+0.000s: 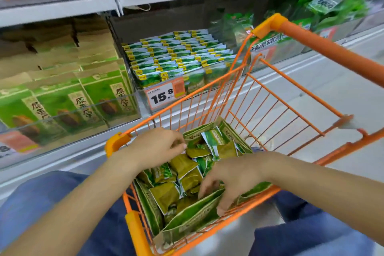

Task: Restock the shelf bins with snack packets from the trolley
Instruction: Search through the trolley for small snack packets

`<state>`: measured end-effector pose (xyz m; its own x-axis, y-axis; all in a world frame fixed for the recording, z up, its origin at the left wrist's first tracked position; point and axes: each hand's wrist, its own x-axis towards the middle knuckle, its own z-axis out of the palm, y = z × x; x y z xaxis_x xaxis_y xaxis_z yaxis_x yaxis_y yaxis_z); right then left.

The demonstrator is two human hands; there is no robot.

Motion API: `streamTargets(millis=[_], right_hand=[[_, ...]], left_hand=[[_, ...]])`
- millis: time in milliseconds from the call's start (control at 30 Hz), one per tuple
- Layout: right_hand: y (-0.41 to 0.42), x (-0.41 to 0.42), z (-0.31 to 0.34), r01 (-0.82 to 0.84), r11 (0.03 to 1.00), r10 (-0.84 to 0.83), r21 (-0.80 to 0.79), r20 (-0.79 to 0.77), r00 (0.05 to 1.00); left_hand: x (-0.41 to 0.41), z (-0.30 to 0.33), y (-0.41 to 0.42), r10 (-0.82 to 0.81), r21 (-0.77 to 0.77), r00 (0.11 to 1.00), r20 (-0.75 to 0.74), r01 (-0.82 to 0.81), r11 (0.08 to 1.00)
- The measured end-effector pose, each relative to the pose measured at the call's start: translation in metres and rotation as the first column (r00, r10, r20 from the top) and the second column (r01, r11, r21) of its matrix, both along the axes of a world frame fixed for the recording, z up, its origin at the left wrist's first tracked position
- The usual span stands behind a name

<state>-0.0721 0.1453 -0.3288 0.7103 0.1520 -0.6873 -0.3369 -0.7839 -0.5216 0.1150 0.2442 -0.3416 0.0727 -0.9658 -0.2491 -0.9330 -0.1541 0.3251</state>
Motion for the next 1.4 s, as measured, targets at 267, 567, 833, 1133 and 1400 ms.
streamTargets(millis=[267, 567, 833, 1133, 1400], right_hand=[[-0.035, 0.029, 0.046, 0.383, 0.872, -0.465, 0.306, 0.268, 0.844], [-0.005, 0.099, 0.096, 0.321, 0.764, -0.587, 0.560, 0.398, 0.704], [0.064, 0.180, 0.081, 0.290, 0.635, -0.736, 0.716, 0.447, 0.509], [0.113, 0.227, 0.052, 0.300, 0.705, -0.709, 0.643, 0.626, 0.325], [0.095, 0.221, 0.047, 0.369, 0.748, -0.650, 0.551, 0.720, 0.242]], left_hand=[[0.012, 0.048, 0.023, 0.223, 0.078, 0.318, -0.922, -0.413, 0.908], [0.038, 0.084, 0.099, 0.227, 0.022, 0.336, -0.914, -0.518, 0.855], [0.074, 0.081, 0.184, 0.117, 0.056, 0.002, -0.993, -0.871, 0.488], [0.102, 0.103, 0.247, 0.397, -0.290, 0.257, -0.881, -0.957, -0.025], [0.166, 0.137, 0.203, 0.767, -0.711, 0.637, 0.072, -0.507, 0.488]])
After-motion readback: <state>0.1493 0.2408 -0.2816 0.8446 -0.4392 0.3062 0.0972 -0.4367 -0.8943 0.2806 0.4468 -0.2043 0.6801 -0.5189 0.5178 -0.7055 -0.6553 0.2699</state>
